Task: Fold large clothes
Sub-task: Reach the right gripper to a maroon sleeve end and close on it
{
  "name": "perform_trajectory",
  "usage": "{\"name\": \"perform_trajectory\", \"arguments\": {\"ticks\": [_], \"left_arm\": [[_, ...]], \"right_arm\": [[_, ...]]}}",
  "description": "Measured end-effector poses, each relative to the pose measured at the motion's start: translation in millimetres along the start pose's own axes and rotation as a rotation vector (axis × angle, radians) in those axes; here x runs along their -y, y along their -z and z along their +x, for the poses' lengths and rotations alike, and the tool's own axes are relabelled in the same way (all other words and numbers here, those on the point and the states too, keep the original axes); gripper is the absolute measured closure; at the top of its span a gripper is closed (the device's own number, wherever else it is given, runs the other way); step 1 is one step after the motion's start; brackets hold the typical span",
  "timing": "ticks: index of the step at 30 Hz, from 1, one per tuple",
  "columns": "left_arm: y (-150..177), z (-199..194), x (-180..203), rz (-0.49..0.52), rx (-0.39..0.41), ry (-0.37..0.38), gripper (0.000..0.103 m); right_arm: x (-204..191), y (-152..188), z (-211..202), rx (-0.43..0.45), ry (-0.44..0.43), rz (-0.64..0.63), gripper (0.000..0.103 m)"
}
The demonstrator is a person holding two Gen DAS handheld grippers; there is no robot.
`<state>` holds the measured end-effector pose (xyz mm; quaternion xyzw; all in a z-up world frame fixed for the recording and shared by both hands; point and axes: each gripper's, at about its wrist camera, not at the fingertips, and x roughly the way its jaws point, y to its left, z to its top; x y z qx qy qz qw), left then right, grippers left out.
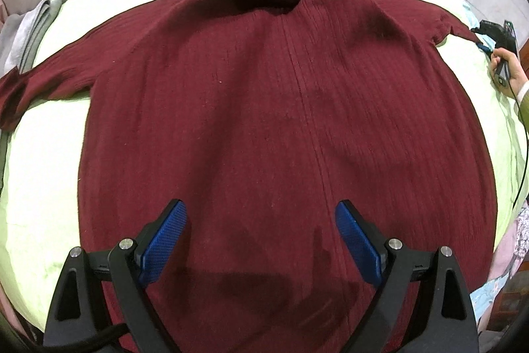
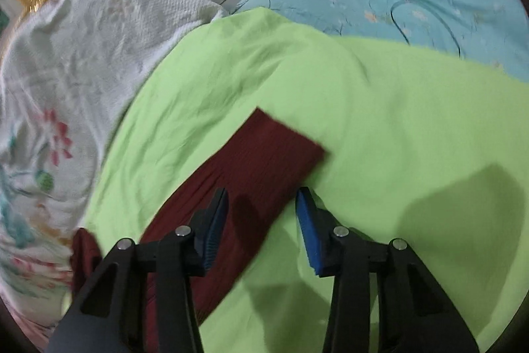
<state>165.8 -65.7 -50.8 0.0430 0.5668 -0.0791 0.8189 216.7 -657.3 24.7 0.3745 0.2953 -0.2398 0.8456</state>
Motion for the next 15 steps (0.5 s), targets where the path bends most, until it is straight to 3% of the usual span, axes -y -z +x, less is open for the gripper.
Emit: {"name": "perform_trajectory", "arguments": {"ticks": [2,3,4,9,15], "left_arm": [[-1,2,0,0.001,-0.005,0.003,0.011],[-1,3,0,0.001,-0.005,0.003,0.011],[-1,3,0,0.003,-0.006,0.002,0.011],[-1,3,-4,-0.002,0.000,0.007,0.011],[4,-5,-9,-0.014,0.031,0.027,0.011]], "right_arm": [[-5,-8,3,0.000,0.031,-0.021,0.074],[-6,-13,2,-0.001,0.039,-0.032,0.094],[-8,-15,2,-0.007,0.030,-0.042,0.098],[-45,1,-28,0.007,-0.094,-0.181,0.098],[-117,81,-85,-0.091,-0.363,-0.343,0.098]]}}
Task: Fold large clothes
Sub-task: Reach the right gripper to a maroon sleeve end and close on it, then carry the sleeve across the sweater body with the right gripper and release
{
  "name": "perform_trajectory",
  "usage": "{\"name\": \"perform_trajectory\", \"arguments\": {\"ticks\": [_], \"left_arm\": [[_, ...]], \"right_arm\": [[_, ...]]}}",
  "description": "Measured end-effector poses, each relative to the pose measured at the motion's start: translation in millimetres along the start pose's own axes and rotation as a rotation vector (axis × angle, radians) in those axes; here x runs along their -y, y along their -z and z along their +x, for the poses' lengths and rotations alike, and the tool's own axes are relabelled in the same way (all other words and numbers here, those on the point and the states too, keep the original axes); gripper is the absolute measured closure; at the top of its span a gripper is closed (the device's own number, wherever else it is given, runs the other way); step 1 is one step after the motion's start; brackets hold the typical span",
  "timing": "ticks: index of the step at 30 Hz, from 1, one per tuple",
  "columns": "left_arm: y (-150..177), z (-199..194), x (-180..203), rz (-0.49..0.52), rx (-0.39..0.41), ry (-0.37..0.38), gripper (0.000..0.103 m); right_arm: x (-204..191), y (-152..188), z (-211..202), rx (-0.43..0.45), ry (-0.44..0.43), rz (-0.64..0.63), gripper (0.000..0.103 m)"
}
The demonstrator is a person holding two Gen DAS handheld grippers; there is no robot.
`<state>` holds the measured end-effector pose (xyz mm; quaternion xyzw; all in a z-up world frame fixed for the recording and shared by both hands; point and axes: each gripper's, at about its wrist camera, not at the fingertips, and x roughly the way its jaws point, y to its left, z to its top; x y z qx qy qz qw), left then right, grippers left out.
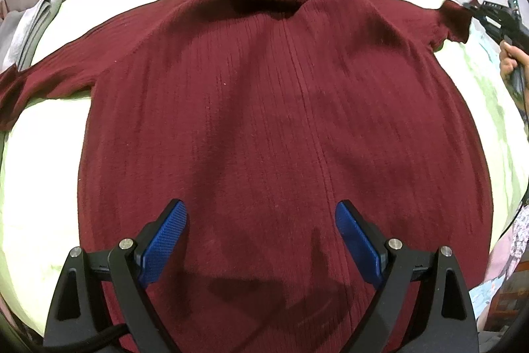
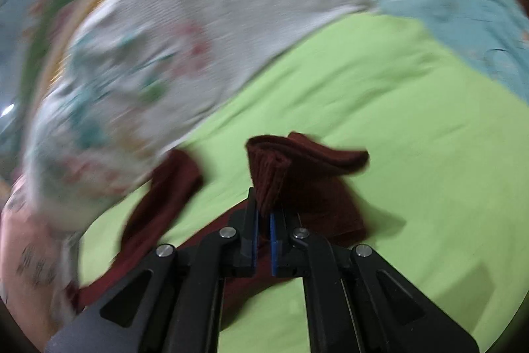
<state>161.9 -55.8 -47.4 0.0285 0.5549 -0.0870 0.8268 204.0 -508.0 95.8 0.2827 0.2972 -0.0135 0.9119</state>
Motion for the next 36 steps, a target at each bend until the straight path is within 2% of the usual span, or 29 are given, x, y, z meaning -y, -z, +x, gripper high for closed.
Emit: {"name": "perform_trajectory", "arguments": {"ticks": [3,6,11,17,19,23,29,32,36], "left_arm": [[4,-6,-8,-0.009,0.024,0.005,0.011],[9,-11,-21,-0.013,0.054,-0.013,0.011],[14,-20,-54,-0.090,0.074,0.046,0.011],[19,-32,-81,-0.114,0.118,0.092,0.011],[21,-33,-86,-0.115,0.120,0.099,0.011],[21,-35,-97,-0.120,0.136,0.123,0.011],[0,-30,-112,-0.153,0.160,0.181,0.011],[-28,-15,-118,-0.183,0.161,0.252,0.011],[-64,14,-129,-0.229,0.149,0.343,0.014]], "right_arm": [[-60,41,6,-0.088,-0.139,-0.057,0.098],[-113,83,22,-0.197,-0.278,-0.047,0.098],[-202,152,63,-0.390,-0.500,-0.010,0.098],[-289,222,119,-0.568,-0.610,-0.020,0.098],[-305,238,138,-0.607,-0.611,-0.021,0.098],[-324,262,173,-0.661,-0.571,-0.031,0.097],[-318,263,180,-0.709,-0.546,-0.033,0.083],[-303,248,154,-0.642,-0.584,0.003,0.082],[-266,217,101,-0.491,-0.560,0.019,0.082]]}}
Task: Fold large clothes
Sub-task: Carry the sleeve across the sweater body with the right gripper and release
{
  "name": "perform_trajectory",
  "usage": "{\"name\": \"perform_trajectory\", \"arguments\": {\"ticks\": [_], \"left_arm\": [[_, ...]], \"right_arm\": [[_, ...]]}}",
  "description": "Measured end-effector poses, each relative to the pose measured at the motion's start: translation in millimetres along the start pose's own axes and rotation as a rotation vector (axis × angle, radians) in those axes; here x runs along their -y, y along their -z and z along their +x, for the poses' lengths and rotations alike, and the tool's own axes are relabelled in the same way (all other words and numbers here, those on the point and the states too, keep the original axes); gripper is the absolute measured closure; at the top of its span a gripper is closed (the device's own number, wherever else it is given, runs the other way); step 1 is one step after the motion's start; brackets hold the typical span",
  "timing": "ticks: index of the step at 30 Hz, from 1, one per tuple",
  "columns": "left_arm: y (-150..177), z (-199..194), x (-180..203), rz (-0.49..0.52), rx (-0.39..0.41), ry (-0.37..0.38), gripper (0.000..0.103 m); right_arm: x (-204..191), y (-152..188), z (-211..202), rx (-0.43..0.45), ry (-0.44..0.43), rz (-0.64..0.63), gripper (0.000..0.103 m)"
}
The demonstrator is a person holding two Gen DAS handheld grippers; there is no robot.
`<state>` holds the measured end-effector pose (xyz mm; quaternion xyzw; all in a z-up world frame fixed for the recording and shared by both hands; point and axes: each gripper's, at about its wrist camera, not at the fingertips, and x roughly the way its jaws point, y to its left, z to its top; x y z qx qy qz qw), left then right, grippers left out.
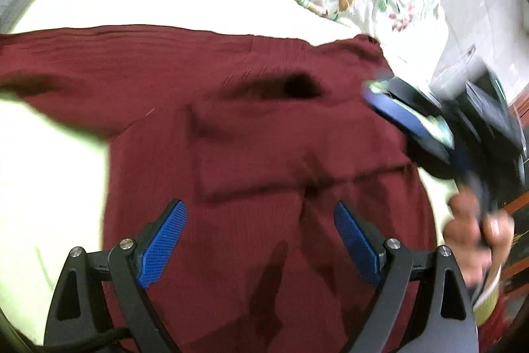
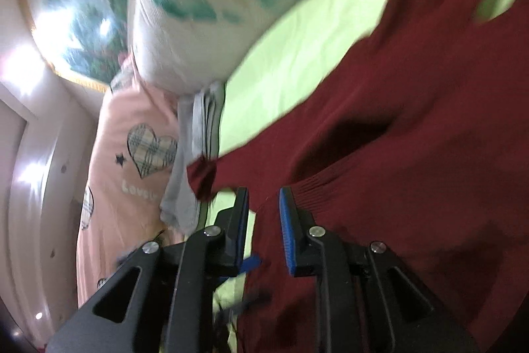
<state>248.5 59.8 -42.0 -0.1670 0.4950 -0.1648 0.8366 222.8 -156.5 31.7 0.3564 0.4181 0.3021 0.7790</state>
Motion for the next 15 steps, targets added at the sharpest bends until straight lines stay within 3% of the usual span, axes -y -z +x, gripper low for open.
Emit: {"name": "perform_trajectory", "arguments": {"ticks": [2,7,8,9,11,15], "left_arm": [[-15,17,-3,-0.024,-0.009,0.021,0.017],[-32,52,-12,-0.050,-0.044,0.044,0.052],[-34,55,-10,-0.041,-0.040,0.035,0.073],[-36,57,-7,-0.025,-0.035,0.029,0.103],[-36,58,-4,0.000,-0.018,0.029,0.103],[-32,26,13,0.090,0.103,-0.031,0.103]], "right_arm": [[4,3,-42,0.074,0.027,0.010,0.082],[12,19,-115,0.193,0.075,0.018,0.077],[13,23,-124,0.205,0.084,0.018,0.077],[15,27,-130,0.212,0.094,0.021,0.077],[20,31,-138,0.222,0.112,0.031,0.077],[28,32,-155,0.250,0.173,0.025,0.077]]}}
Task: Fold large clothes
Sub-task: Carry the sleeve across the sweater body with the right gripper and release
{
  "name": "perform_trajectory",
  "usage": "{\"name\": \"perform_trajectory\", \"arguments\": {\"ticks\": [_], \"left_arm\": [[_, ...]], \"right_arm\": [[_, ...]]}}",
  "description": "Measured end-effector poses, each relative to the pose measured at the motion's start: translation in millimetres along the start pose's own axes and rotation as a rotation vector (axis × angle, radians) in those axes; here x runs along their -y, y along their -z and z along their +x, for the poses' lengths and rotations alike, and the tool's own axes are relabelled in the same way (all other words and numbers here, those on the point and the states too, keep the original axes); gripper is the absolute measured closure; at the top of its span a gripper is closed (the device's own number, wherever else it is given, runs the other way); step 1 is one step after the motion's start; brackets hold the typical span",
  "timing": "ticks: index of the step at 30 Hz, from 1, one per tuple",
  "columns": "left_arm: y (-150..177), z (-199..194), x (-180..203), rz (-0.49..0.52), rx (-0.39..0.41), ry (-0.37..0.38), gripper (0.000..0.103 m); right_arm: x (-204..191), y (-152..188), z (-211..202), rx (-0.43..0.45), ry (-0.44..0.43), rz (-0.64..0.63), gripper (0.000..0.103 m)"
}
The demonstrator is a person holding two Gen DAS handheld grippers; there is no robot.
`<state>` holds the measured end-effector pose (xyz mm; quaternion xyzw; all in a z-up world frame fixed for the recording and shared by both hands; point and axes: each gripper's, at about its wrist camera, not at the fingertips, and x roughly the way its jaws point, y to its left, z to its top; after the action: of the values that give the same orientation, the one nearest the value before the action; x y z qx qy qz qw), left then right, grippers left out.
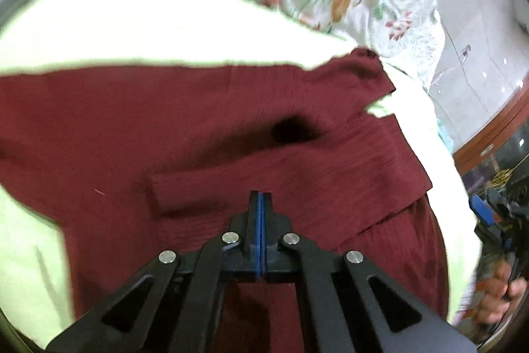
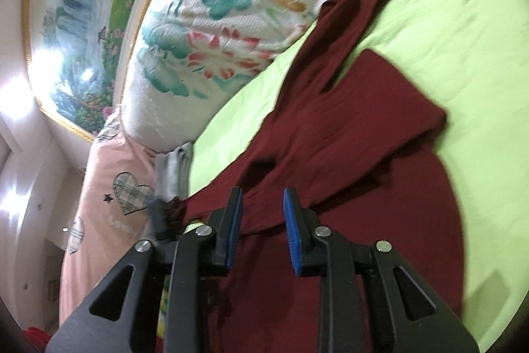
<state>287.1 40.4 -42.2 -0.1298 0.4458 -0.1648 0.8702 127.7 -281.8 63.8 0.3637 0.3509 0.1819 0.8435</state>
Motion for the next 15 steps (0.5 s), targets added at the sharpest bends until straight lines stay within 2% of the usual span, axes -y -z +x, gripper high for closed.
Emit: {"name": "perform_trajectory", "arguments": {"ticks": [3,4,5,6,7,8,10,12,14,15], "left_arm": [[-7,-24,-18,-0.019,0.062,-0.064,0.103],[-9,-27,-29,-0.042,0.049,-0.044,0.103],[-11,-28,-38,-0.070,0.016,0.024,0.103],[-10,-30,-42,-0.077,-0.001,0.073,0.103],[-7,-31,-39,-0.057,-0.022,0.072,0.103],[-5,-29,-35,-0.043,-0.041,0.059,0.103],[3,-19,-27,-0.024,-0.097,0.044,0.097],[11,-2,-24,-0.033,-0.158,-0.006,0.082],[18,11,-29,-0.068,-0.199,-0.051,0.078],[20,12,-30,-0.084,-0.199,-0.045,0.078]], "right_arm": [[12,-8,-9,0.015,0.040,0.006,0.077],[14,-12,-9,0.015,0.060,0.010,0.074],[16,-14,-10,0.017,0.074,0.014,0.061],[19,-16,-11,0.024,0.089,0.023,0.053],[22,-16,-12,0.029,0.087,0.029,0.041],[24,-17,-13,0.037,0.075,0.032,0.040],[24,-16,-13,0.042,0.065,0.024,0.040],[23,-14,-8,0.030,0.071,0.023,0.040],[23,-10,-3,0.008,0.058,0.029,0.040],[22,-8,-2,0.001,0.058,0.029,0.040]]}}
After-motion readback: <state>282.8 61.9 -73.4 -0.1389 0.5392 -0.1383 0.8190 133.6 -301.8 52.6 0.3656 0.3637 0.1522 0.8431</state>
